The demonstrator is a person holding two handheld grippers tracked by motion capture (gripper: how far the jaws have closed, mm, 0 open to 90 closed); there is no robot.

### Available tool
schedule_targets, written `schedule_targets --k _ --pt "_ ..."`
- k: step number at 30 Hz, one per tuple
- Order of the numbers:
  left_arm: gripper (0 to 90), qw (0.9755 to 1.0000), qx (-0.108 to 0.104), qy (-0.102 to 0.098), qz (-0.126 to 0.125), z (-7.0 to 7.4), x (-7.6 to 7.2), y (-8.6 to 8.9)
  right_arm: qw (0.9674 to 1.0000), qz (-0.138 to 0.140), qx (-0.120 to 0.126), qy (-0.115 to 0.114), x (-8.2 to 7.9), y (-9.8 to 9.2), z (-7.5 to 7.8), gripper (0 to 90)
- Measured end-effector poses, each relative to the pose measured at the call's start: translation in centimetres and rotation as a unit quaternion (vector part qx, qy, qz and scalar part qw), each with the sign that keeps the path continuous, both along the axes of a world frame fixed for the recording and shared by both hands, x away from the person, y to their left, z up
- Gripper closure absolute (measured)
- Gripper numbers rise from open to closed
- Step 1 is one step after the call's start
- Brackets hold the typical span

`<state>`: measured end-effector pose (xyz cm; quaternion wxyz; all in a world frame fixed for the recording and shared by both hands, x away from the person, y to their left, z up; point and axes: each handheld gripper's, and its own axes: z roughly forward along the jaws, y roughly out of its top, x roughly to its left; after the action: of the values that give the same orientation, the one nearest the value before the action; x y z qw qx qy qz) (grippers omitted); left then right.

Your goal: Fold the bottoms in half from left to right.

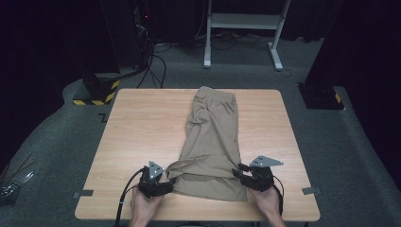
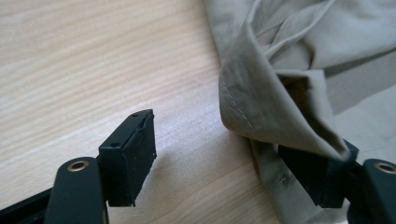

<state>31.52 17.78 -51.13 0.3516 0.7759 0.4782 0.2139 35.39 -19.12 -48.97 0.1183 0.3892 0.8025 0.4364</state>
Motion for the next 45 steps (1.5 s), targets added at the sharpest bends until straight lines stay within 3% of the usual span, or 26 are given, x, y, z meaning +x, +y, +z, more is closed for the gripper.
schedule_targets --k 3,5,9,12,16,22,27,31,39,45 --pt "27.5 0.9999 -0.005 -0.004 -0.008 1.0 0.3 0.1 0.9999 0.004 -0.008 -0.011 1.3 1.4 1.1 54.9" --pt "27.3 0.9998 -0.013 -0.006 -0.015 1.7 0.4 0.1 0.9998 0.007 -0.019 -0.001 2.8 2.7 1.3 54.0" --pt "27.1 0.9997 -0.012 -0.011 -0.016 2.4 0.6 0.3 0.9982 0.014 -0.049 0.03 5.3 4.4 0.2 53.2" --pt "26.9 0.9999 -0.011 -0.001 -0.012 2.0 0.7 0.8 0.9965 0.014 -0.063 0.054 6.4 5.1 -1.2 53.1" --pt "26.8 0.9999 -0.006 0.014 -0.002 1.0 0.6 1.8 0.995 0.016 -0.075 0.064 6.6 5.1 -2.0 55.5" --pt "27.2 0.9996 -0.02 0.008 0.019 0.9 0.7 3.7 0.993 0.029 -0.106 0.044 6.3 4.9 -2.0 75.0" --pt "27.8 0.9992 -0.027 0.011 0.028 1.2 2.5 4.3 0.9936 0.04 -0.1 0.034 5.4 4.5 -1.9 88.3" --pt "27.7 0.9988 -0.043 0.014 0.017 1.7 4.5 3.7 0.9945 0.049 -0.089 0.026 4.3 3.7 -1.5 88.8" --pt "27.6 0.9988 -0.046 0.008 -0.015 2.5 6.6 0.8 0.9953 0.067 -0.069 0.011 -0.9 1.4 -0.8 88.9" --pt "27.4 0.9985 -0.033 0.02 -0.039 1.4 7.1 -1.5 0.9948 0.075 -0.066 0.02 -4.4 -0.3 -1.6 87.3"
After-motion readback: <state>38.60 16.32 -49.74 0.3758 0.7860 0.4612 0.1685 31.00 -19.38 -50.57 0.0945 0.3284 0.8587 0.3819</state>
